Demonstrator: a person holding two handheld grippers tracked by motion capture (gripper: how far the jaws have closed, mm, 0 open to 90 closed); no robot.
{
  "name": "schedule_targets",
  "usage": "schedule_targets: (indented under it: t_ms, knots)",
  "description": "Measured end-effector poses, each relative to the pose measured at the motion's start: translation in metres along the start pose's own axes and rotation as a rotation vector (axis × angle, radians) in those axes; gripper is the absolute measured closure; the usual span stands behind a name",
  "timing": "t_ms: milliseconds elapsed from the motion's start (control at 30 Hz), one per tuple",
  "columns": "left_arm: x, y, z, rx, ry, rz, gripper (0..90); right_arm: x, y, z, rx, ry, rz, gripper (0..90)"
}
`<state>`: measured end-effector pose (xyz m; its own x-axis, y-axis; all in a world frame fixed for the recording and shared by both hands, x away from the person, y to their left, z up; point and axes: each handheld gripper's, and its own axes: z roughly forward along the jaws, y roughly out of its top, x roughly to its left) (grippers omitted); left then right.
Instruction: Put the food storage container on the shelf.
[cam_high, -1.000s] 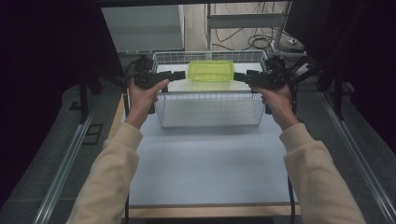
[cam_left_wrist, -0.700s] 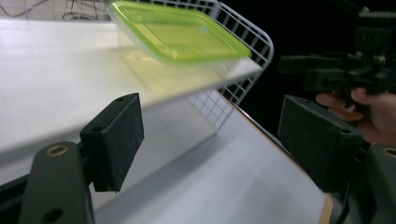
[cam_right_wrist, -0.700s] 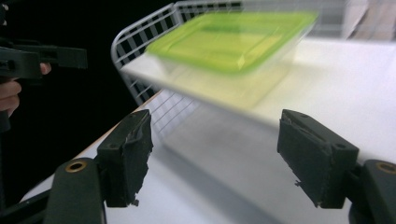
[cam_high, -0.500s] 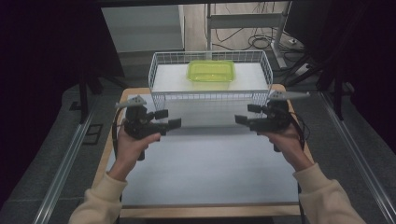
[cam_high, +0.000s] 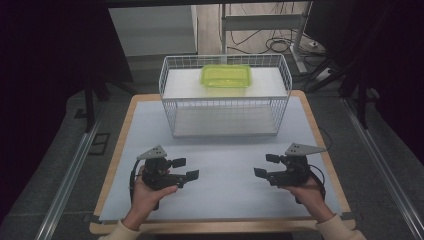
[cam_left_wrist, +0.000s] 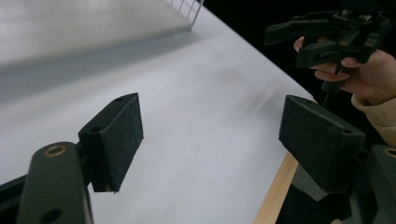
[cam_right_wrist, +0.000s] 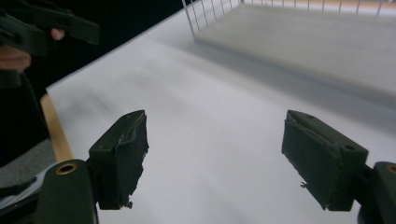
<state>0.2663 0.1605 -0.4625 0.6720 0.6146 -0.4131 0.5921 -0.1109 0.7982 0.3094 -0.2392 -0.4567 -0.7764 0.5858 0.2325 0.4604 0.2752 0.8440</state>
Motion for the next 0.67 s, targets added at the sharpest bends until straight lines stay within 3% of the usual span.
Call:
schedule_targets:
  t_ms: [233, 267, 400, 667]
  knots:
    - [0.006, -0.02, 0.01, 0.05, 0.019, -0.03, 21.6, -0.004, -0.029, 0.014, 0.073, -0.017, -0.002, 21.9]
    - [0.007, -0.022, 0.011, 0.055, 0.024, -0.03, 21.6, -0.001, -0.032, 0.016, 0.088, -0.025, -0.025, 21.7]
    - [0.006, -0.023, 0.014, 0.057, 0.036, -0.027, 21.7, 0.004, -0.031, 0.016, 0.073, -0.028, -0.06, 21.4]
    - [0.009, -0.024, 0.012, 0.052, 0.046, -0.046, 21.8, 0.002, -0.033, 0.011, 0.04, -0.043, -0.069, 21.1]
